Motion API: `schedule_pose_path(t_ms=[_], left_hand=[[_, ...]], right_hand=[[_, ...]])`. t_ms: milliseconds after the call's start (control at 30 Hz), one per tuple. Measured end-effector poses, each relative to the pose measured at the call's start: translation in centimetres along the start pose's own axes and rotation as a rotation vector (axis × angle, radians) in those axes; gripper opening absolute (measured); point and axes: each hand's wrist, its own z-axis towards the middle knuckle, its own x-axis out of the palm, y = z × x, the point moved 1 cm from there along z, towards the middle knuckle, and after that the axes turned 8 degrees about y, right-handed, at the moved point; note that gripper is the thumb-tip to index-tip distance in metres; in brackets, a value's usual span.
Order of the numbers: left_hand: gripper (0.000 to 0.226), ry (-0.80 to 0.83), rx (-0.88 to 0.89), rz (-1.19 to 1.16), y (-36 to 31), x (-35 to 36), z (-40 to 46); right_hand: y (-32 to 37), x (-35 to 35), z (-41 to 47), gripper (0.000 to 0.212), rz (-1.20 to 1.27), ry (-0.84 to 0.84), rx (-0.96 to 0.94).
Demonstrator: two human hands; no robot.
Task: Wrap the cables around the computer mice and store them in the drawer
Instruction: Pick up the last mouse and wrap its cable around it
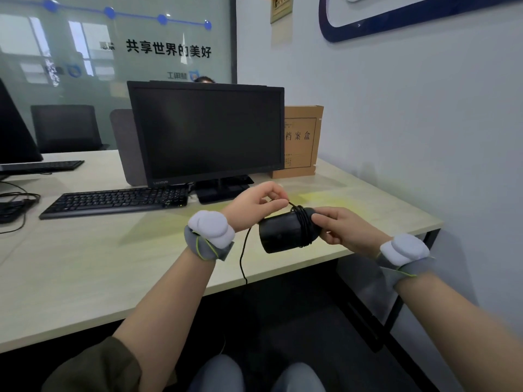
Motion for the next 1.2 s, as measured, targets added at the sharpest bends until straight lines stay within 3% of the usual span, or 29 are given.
schedule_pose_path(t_ms=[133,200,300,400,567,667,733,833,967,1100,1200], left_hand=[[0.026,0.075,-0.009,-0.503,0.2,0.0,-0.6],[0.041,0.015,-0.024,-0.654,0.5,0.4,-0.6],[0.033,-0.074,-0.097,-0.627,0.7,1.6,0.0],[0.033,-0.048,-0.154,-0.441,0.7,2.7,0.3],[0.039,0.1,-0.315,-0.111,0.5,3.5,0.3],[0.03,0.209,-0.437,0.027,0.5,3.4,-0.2],[0.03,0.202,-0.425,0.222,0.4,3.1,-0.4],[0.029,0.091,-0.236,0.388,-0.5,2.6,-0.3],[0.026,0.006,0.01,0.465,-2.2,1.8,0.0],[0.01,-0.039,0.135,0.289,-2.7,1.0,0.0],[0.011,-0.025,0.118,-0.016,-2.7,0.5,-0.5]], right_hand=[[0.0,0.7,0.1,0.025,0.286,0.005,-0.048],[0.2,1.3,0.7,0.023,0.483,-0.05,-0.063],[1.0,1.6,1.7,0.024,0.731,-0.174,-0.091],[1.5,1.4,2.5,0.022,0.8,-0.358,-0.117],[0.9,0.4,2.5,0.022,0.518,-0.55,-0.105],[0.7,-1.5,1.9,0.03,0.122,-0.683,-0.072],[0.7,-3.0,1.3,0.032,-0.172,-0.728,-0.053],[0.6,-4.0,0.7,0.029,-0.42,-0.598,0.027],[1.0,-3.8,-0.1,0.023,-0.569,-0.237,0.165],[1.3,-2.9,-1.3,0.024,-0.342,0.133,0.153],[1.2,-1.8,-1.9,0.022,0.04,0.238,0.029]])
